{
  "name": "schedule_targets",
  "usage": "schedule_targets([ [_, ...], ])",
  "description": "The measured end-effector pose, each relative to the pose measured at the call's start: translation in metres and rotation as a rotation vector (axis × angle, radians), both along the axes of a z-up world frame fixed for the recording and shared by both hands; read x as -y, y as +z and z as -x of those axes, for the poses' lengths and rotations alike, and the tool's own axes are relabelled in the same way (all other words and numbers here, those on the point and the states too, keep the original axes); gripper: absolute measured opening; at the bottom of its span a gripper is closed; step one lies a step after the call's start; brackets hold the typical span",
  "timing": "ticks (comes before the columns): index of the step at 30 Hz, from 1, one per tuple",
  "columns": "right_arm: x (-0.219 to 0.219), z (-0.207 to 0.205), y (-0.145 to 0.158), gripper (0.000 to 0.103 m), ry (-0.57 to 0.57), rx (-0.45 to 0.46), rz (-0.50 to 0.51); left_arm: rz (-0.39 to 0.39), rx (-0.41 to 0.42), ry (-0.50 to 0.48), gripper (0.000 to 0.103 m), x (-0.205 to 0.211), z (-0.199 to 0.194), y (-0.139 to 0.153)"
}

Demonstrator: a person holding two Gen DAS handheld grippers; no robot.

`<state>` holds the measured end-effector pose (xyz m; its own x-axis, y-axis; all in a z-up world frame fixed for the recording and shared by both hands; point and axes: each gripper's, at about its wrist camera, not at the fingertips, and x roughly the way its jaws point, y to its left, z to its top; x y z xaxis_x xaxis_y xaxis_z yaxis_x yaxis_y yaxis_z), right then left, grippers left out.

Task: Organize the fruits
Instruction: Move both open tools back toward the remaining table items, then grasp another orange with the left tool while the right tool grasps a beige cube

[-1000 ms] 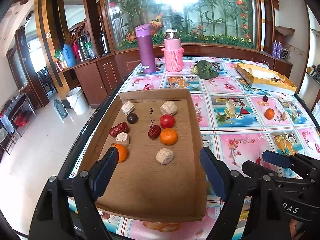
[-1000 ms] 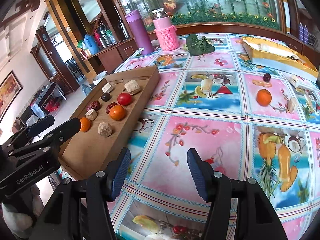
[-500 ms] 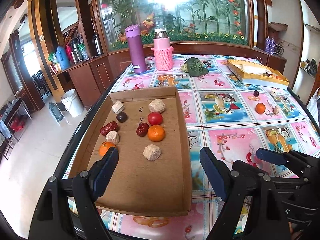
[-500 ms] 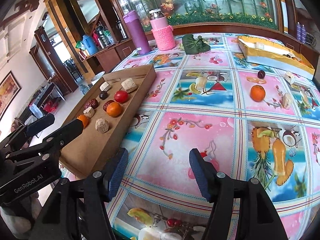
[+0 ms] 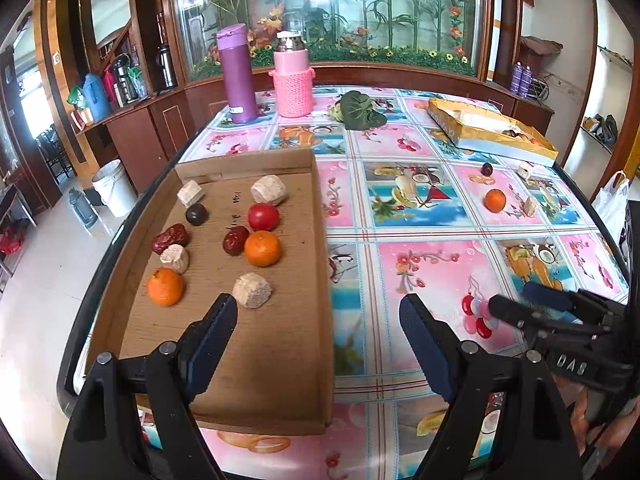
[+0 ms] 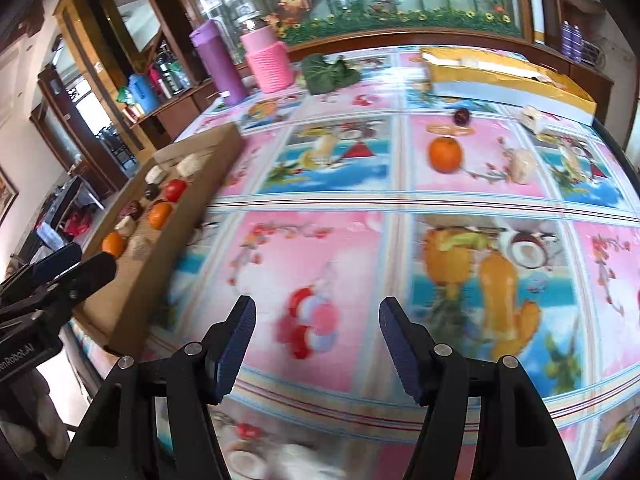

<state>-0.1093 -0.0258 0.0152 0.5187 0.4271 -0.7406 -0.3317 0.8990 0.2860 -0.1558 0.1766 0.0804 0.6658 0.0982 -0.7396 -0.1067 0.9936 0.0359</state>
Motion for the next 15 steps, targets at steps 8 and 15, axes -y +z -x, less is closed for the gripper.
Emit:
schedule_targets([
  [8,0.086,-0.048,0.021,0.068,-0.201,0.108,0.111,0.073,-0.025,-0.059,0.083,0.017,-0.016,-0.011],
  [15,0.169,-0.151,0.032,0.068,-0.444,0.114,0.074,0.115,-0.023,-0.127,0.083,0.036,-0.027,-0.012],
])
